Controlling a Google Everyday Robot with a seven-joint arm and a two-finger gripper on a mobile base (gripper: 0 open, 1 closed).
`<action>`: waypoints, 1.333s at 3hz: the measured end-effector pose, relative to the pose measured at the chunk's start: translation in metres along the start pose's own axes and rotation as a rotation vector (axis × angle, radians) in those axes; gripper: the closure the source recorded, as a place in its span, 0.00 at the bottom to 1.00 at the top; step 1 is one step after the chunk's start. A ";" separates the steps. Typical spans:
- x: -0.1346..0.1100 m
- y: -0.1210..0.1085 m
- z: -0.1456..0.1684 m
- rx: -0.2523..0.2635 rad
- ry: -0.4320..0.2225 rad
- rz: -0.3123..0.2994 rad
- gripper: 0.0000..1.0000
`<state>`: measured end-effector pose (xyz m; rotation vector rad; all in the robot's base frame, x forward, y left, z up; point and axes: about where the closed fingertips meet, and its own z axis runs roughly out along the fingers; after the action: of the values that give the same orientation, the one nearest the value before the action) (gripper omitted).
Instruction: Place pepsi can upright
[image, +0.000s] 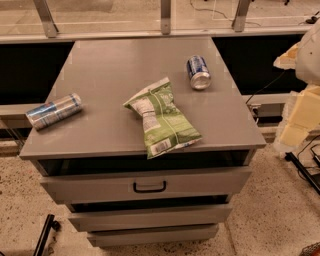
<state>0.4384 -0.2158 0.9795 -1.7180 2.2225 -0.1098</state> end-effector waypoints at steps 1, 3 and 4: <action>-0.001 -0.001 -0.001 0.004 -0.005 0.002 0.00; -0.011 -0.059 -0.001 0.045 -0.115 0.023 0.00; -0.022 -0.101 0.007 0.078 -0.199 0.050 0.00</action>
Offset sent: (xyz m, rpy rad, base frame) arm 0.0507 -0.0063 0.0168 0.0937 -0.0355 0.0078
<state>0.5389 -0.2216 1.0038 -1.5589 2.0863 -0.0121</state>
